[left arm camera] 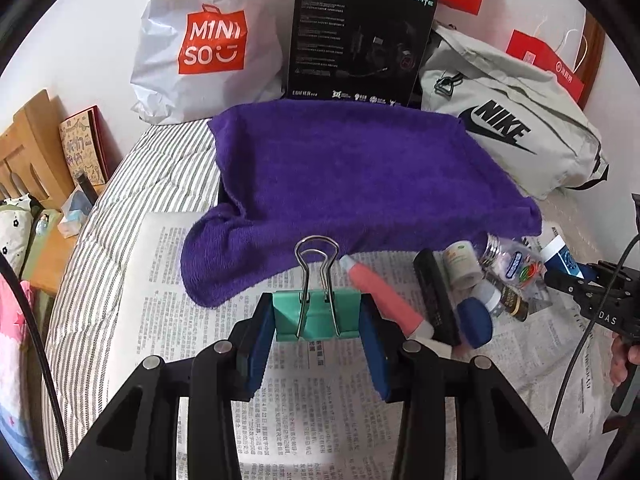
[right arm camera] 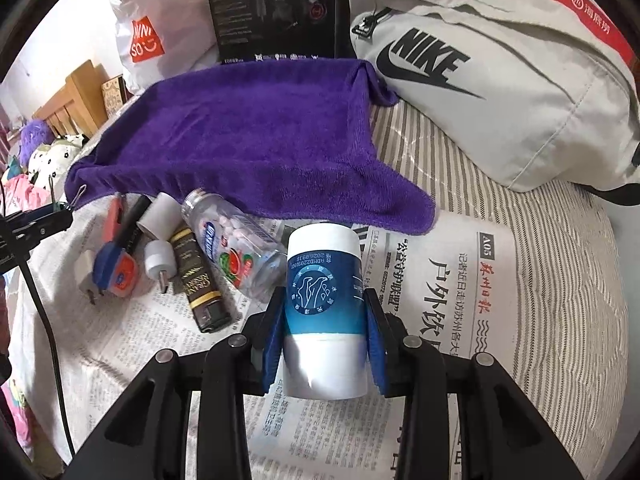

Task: Organize rigid objects
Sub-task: 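Carry the clip and the container up onto the purple towel with both tools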

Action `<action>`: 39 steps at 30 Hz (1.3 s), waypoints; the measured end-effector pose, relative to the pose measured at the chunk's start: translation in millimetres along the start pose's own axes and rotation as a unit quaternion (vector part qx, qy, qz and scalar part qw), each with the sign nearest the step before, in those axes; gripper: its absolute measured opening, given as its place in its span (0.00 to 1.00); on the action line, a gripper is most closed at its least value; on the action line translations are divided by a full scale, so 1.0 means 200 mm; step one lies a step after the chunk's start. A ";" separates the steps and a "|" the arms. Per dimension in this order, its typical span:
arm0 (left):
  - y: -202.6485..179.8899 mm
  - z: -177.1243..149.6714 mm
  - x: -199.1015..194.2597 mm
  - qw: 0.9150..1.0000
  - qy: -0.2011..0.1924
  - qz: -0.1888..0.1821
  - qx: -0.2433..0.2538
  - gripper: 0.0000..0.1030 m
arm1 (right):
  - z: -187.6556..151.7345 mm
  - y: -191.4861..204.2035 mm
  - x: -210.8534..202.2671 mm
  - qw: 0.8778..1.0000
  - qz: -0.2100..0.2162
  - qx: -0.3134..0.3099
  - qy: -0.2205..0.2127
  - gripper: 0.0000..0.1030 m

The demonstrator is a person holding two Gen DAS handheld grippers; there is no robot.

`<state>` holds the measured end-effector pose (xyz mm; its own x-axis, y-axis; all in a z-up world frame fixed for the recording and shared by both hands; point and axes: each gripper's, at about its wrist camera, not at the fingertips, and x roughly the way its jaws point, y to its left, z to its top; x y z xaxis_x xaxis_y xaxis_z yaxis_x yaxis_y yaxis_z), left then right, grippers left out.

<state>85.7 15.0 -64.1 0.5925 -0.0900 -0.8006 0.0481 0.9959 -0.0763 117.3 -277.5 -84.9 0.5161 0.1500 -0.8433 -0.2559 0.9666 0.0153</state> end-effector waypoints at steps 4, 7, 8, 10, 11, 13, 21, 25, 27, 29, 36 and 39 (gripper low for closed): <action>-0.01 0.03 -0.01 1.000 -0.005 0.001 0.004 0.38 | 0.04 0.02 -0.05 1.000 0.002 -0.008 -0.011 0.35; -0.01 0.05 -0.01 1.000 -0.005 0.000 0.004 0.38 | 0.07 0.03 -0.07 1.000 0.004 -0.013 -0.017 0.35; -0.01 0.05 -0.01 1.000 -0.004 -0.001 0.004 0.38 | 0.07 0.03 -0.07 1.000 0.005 -0.014 -0.018 0.35; -0.01 0.04 0.01 1.000 0.000 0.002 0.006 0.38 | 0.09 0.04 -0.08 1.000 0.006 -0.015 -0.021 0.35; -0.01 0.04 0.02 1.000 0.002 0.003 0.005 0.38 | 0.09 0.04 -0.08 1.000 0.007 -0.015 -0.021 0.35; 0.00 0.02 0.03 1.000 0.006 -0.001 0.002 0.38 | 0.09 0.04 -0.07 1.000 0.010 -0.014 -0.020 0.35; 0.02 0.03 0.00 1.000 0.001 -0.013 -0.005 0.38 | 0.09 0.07 -0.07 1.000 0.013 -0.015 -0.018 0.35; 0.02 0.05 -0.01 1.000 -0.003 -0.021 -0.011 0.38 | 0.11 0.08 -0.07 0.999 0.017 -0.016 -0.022 0.35; 0.02 0.08 -0.02 1.000 -0.005 -0.024 -0.010 0.38 | 0.12 0.08 -0.07 0.999 0.021 -0.017 -0.023 0.35; 0.01 0.10 -0.03 1.000 -0.010 -0.026 -0.007 0.38 | 0.15 0.08 -0.07 0.999 0.024 -0.017 -0.026 0.35; -0.02 0.23 -0.03 1.000 -0.022 -0.021 0.006 0.38 | 0.28 0.08 -0.05 0.999 0.023 -0.022 -0.038 0.35; -0.02 0.30 0.00 0.999 -0.026 -0.019 0.012 0.38 | 0.34 0.07 -0.03 0.999 0.022 -0.022 -0.041 0.35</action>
<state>132.6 10.5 -27.8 0.6305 -0.1271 -0.7657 0.0892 0.9918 -0.0912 166.6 -249.9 -43.4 0.5687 0.2104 -0.7952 -0.3143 0.9490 0.0264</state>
